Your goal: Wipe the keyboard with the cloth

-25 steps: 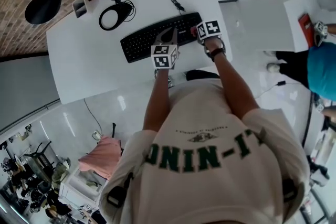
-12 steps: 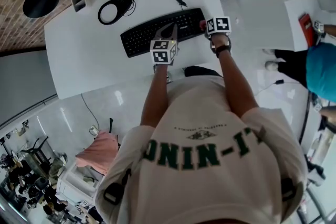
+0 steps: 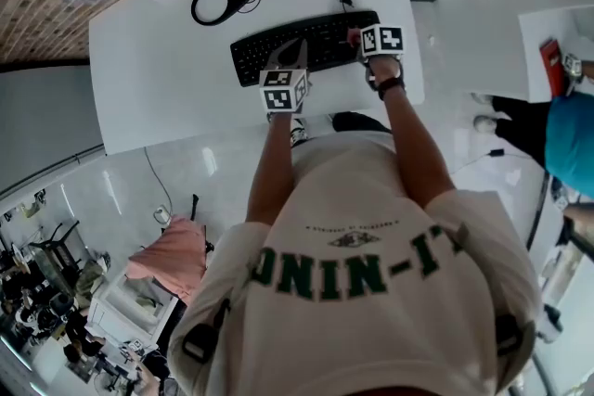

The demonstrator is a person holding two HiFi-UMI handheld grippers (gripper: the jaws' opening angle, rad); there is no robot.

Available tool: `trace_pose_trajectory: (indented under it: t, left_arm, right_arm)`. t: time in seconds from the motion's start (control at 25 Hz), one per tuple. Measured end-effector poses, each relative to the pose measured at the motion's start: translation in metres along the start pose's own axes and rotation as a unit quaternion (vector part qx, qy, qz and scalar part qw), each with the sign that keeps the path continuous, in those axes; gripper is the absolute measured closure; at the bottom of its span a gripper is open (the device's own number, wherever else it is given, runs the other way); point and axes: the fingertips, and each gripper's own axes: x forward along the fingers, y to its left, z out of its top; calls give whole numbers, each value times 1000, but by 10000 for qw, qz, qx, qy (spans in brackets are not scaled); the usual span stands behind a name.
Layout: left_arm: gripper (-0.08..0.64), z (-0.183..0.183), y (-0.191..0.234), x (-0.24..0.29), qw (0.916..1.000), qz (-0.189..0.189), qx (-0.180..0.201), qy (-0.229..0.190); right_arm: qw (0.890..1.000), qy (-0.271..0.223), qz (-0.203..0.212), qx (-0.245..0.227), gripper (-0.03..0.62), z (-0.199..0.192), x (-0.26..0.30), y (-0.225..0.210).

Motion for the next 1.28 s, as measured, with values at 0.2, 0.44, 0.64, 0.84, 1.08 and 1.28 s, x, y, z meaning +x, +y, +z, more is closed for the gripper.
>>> trace_pose_trajectory:
  t: [0.2, 0.44, 0.64, 0.84, 1.08, 1.28]
  left_arm:
    - [568, -8, 43, -36, 9989, 435, -142, -51]
    - [568, -20, 93, -88, 9943, 988, -362, -152]
    - [568, -30, 126, -126, 9890, 1361, -523, -251]
    - [568, -35, 146, -150, 9847, 1578, -654, -351]
    - [568, -37, 158, -167, 9830, 1654, -702, -384]
    - [568, -35, 160, -171, 9829, 1649, -706, -413]
  right_arm:
    - [9956, 195, 885, -244, 541, -3, 28, 97]
    - [9841, 658, 1495, -703, 541, -32, 55, 193]
    - [9725, 1016, 1839, -1007, 541, -59, 74, 251]
    - [9611, 1218, 2094, -1325, 541, -75, 85, 292]
    - [9582, 1278, 2001, -1596, 541, -90, 96, 316]
    - [9562, 1175, 1695, -2077, 541, -94, 102, 317]
